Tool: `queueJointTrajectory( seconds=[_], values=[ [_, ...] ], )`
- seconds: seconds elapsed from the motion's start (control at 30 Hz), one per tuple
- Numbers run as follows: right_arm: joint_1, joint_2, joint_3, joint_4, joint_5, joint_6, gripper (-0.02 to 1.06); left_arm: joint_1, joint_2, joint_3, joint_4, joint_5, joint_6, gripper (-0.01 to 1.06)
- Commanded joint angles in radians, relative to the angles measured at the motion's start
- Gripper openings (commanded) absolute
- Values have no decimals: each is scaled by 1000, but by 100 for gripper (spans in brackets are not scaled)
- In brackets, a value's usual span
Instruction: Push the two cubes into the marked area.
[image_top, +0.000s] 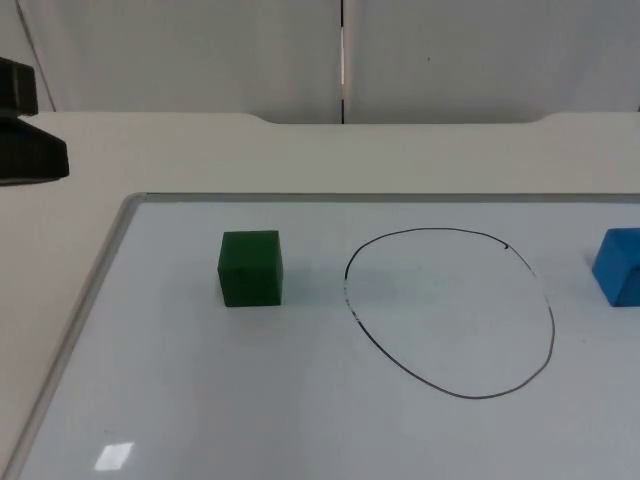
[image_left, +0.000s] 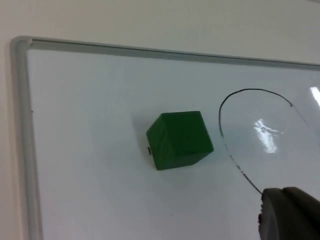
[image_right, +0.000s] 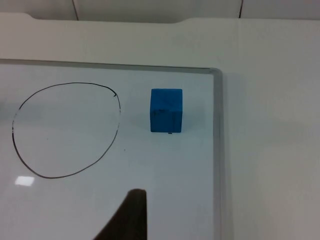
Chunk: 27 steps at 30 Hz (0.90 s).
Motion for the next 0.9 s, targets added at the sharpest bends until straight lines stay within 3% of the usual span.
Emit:
queueJointTrajectory(
  seconds=[0.0, 0.2, 0.37, 0.7, 0.87],
  values=[
    [-7, -4, 6, -7, -7, -8, 105, -41, 45, -6, -30, -61, 17, 0],
    [-7, -4, 6, -7, -7, -8, 105, -136, 169, -26, -26, -212, 19, 0],
    [-7, -4, 6, -7, -7, -8, 105, -179, 300, -90, -23, -216, 44, 0],
    [-7, -4, 6, -17, -7, -8, 105, -179, 526, -200, -22, -310, 46, 0],
    [-7, -4, 6, -23, -7, -8, 105, -179, 622, -260, -19, -305, 46, 0]
  ],
)
